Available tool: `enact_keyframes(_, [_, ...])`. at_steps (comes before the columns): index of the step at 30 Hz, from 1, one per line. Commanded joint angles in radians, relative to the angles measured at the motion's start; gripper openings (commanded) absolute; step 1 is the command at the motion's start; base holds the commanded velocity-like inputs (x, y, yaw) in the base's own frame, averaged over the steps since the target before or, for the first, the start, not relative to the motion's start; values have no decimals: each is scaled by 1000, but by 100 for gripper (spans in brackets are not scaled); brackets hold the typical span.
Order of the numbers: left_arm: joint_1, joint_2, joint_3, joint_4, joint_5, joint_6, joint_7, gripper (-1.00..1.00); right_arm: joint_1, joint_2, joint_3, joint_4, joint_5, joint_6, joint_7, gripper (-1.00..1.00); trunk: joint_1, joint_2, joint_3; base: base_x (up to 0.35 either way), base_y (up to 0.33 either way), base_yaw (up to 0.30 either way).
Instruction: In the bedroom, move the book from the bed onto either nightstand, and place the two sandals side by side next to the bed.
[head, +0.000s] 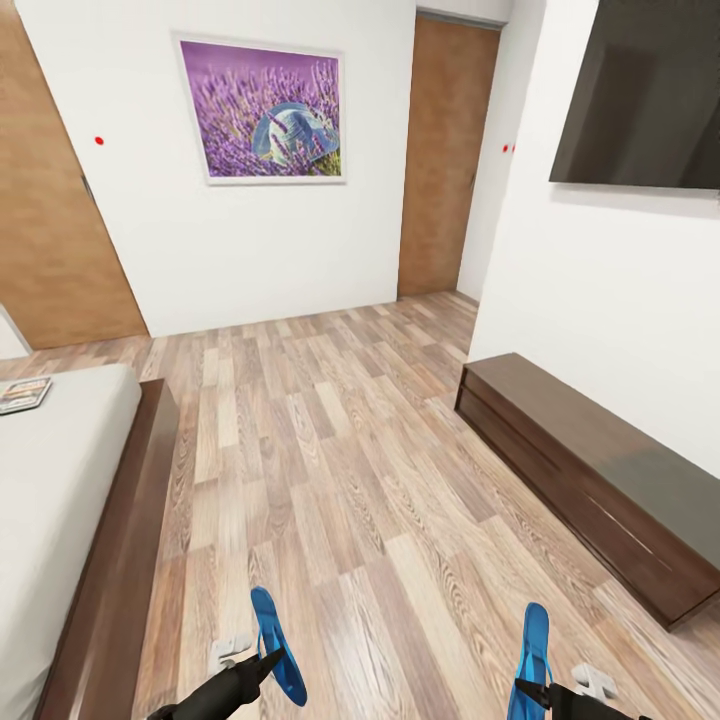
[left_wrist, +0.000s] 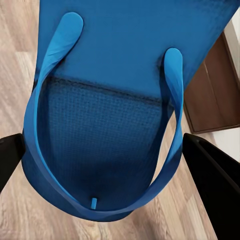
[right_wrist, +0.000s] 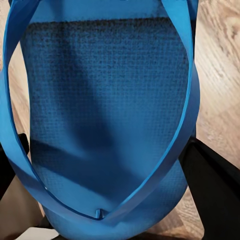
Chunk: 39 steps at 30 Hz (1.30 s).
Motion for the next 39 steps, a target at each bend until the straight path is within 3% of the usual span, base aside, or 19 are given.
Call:
enact_keyframes(1, [-1,0,3,1,2,1,-5,-100,0,0,-7,0,-1,10,3,-100,0,0,1,0,0,0])
enact_keyframes(30, [-1,-2,1,1,1,1,-5,-100,0,0,-7,-1,-1,10,3,-100,0,0,47,0,0,0])
enact_keyframes(39, [-1,-6,2,1,1,1,-5,-100,0,0,-7,-1,-1,10,2,-100,0,0,52,0,0,0])
